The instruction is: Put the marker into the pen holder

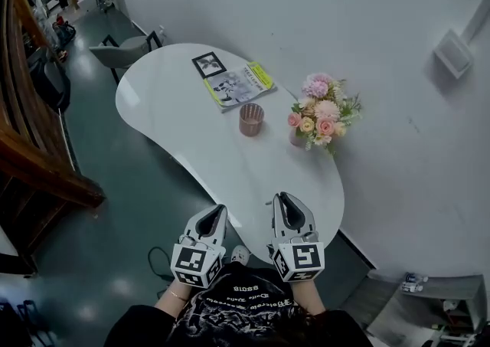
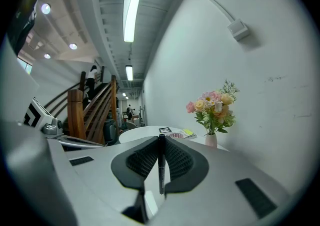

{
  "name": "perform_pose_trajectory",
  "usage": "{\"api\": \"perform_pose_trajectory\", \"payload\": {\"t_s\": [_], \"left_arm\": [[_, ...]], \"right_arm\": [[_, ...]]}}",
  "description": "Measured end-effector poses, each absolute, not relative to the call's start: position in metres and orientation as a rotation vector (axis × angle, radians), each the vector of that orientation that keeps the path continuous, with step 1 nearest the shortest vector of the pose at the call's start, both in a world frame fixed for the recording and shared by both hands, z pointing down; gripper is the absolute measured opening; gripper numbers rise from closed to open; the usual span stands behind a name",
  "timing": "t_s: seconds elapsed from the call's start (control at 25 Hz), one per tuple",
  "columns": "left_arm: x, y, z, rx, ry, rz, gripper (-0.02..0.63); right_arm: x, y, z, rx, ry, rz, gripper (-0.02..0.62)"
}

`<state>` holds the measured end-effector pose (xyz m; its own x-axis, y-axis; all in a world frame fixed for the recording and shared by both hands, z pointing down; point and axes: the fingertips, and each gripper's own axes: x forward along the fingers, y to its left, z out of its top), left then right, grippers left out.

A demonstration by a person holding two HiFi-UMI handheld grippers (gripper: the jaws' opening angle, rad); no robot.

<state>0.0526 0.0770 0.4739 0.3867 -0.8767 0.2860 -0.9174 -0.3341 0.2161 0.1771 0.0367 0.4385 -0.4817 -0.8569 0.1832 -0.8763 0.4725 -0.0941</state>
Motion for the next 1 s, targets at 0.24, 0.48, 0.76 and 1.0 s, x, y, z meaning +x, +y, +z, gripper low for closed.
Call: {"api": "perform_pose_trajectory", "payload": {"t_s": [0.24,0.48,0.76,1.0], "left_arm": [[0.055,0.066,0.477,2.291,-1.561,0.158,0.026],[0.049,0.053,0.476,2.286,-1.558,0.151,0.026],[0.032,0.017,0.47,2.328,-1.528,0.128,0.026],[0.0,-0.023,0.468,2.353,-1.481,0.156,0.026]], "right_arm": [[0.18,0.023,0.431,1.54,-2.631,0.268,0.063],[0.172,0.013,0.421,1.545,-2.64,0.258,0.063],[0.16,-0.009,0.426,1.597,-2.601,0.284,0.063],[0.137,-0.042,0.425,1.653,-2.554,0.299,0.063]]}}
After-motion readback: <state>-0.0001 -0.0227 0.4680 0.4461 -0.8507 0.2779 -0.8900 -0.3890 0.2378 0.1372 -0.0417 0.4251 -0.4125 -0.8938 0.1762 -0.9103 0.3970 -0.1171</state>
